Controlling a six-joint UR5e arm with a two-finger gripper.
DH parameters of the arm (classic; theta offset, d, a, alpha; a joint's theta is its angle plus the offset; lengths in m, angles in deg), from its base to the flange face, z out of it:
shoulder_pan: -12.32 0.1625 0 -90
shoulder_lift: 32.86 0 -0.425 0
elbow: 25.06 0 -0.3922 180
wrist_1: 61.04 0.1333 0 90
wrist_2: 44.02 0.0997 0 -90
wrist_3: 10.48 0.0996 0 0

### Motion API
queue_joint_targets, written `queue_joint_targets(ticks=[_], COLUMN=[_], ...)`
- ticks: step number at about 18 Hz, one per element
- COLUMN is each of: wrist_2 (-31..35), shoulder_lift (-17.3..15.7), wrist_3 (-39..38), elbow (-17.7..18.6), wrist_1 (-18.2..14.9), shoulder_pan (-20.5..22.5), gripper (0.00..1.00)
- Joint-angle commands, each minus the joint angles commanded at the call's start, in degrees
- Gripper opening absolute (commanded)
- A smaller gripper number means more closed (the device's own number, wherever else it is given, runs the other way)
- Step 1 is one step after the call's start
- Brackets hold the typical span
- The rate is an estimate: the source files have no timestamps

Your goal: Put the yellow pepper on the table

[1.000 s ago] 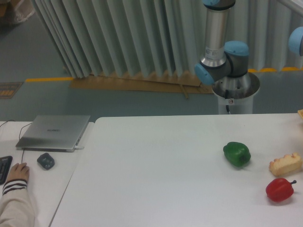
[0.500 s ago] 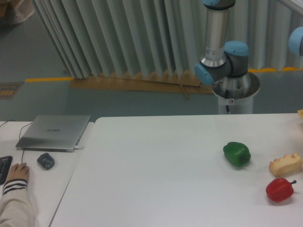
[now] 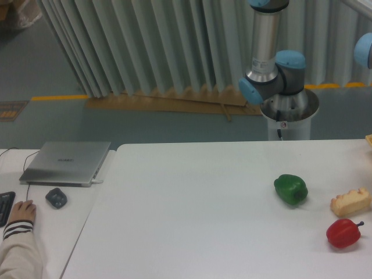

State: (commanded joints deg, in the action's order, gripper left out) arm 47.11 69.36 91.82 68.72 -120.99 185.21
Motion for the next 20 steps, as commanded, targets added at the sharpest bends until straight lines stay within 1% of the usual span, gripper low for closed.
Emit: queue_joint_targets(ticks=[2, 3, 4, 6, 8, 12, 20], wrist_2=[5.3, 5.7, 5.0, 5.4, 5.3, 4.9, 4.0], shoulder_lift=[0.4, 0.5, 0.9, 0.5, -0.2, -0.2, -0.1], wrist_3=[-1.0, -0.1, 0.4, 3.8, 5.0, 7.6, 8.1], elbow=[-1.0, -1.1, -1.1, -2.0, -1.8, -1.8, -1.2], wrist_1=[0.2, 0.4, 0.6, 0.3, 0.2, 0.4, 0.4], shoulder_pan=[-0.3, 0.1, 0.3, 0.3, 1.1, 2.4, 2.6], gripper=[1.00, 1.00, 1.00, 1.00, 1.00, 1.00, 1.00])
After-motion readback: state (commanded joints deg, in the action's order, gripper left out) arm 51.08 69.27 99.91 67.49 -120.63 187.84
